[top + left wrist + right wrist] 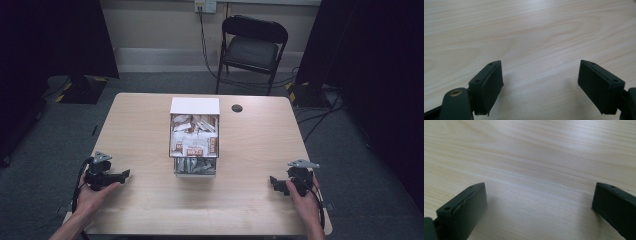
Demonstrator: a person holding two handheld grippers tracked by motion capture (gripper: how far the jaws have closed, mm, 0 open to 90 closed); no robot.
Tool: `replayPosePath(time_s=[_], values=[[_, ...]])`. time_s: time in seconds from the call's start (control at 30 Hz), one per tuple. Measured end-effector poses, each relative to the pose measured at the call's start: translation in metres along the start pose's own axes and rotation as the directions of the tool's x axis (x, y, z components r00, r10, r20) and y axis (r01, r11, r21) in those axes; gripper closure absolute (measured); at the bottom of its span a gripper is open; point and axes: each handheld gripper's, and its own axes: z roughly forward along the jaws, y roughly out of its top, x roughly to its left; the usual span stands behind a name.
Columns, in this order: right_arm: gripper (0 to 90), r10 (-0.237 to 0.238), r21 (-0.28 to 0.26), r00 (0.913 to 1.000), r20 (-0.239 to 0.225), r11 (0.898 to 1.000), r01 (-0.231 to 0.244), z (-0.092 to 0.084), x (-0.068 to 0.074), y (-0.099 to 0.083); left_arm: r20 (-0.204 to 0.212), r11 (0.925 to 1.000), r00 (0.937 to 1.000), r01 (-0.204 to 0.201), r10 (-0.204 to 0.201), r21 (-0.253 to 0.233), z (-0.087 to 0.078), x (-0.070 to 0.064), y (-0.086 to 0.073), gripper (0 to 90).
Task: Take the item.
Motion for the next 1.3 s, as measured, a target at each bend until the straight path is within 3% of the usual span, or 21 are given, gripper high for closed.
replayPosePath(time_s=[0.3, 0.33, 0.6, 0.7, 0.83, 0.93, 1.13, 1.3], values=[[0.0, 0.001, 0.000, 1.0000, 0.000, 1.000, -0.001, 0.000, 0.000, 0.000, 0.039, 0.9986, 0.9991, -0.012, 0.014, -0.051, -0.011, -0.006, 0.008, 28.4], [0.0, 0.000, 0.000, 1.0000, 0.000, 1.000, 0.000, 0.000, 0.000, 0.000, 0.049, 0.9964, 0.9983, -0.028, 0.033, -0.080, -0.014, -0.008, 0.009, 28.1], [0.0, 0.001, 0.000, 1.0000, 0.000, 1.000, -0.001, 0.000, 0.000, 0.000, 0.090, 0.9945, 0.9941, -0.053, 0.061, -0.090, -0.020, -0.016, 0.015, 32.1], [0.0, 0.001, 0.000, 1.0000, 0.000, 1.000, -0.001, 0.000, 0.000, 0.000, 0.103, 0.9935, 0.9933, -0.041, 0.052, -0.106, -0.022, -0.016, 0.016, 33.5], [0.0, 0.000, 0.001, 1.0000, -0.001, 1.000, 0.000, 0.000, 0.000, 0.000, 0.163, 0.9940, 0.9864, -0.006, 0.024, -0.109, -0.029, -0.014, 0.019, 34.0], [0.0, -0.001, 0.000, 1.0000, -0.001, 1.000, 0.001, 0.000, 0.000, 0.000, 0.171, 0.9879, 0.9843, -0.016, 0.043, -0.155, -0.039, -0.016, 0.023, 36.4], [0.0, 0.000, 0.000, 1.0000, -0.001, 1.000, 0.000, 0.000, 0.000, 0.000, 0.210, 0.9886, 0.9773, 0.003, 0.029, -0.151, -0.044, -0.016, 0.026, 38.6], [0.0, -0.002, 0.000, 1.0000, -0.002, 1.000, 0.002, 0.000, 0.000, 0.000, 0.265, 0.9856, 0.9635, 0.011, 0.035, -0.169, -0.046, -0.016, 0.030, 39.2]])
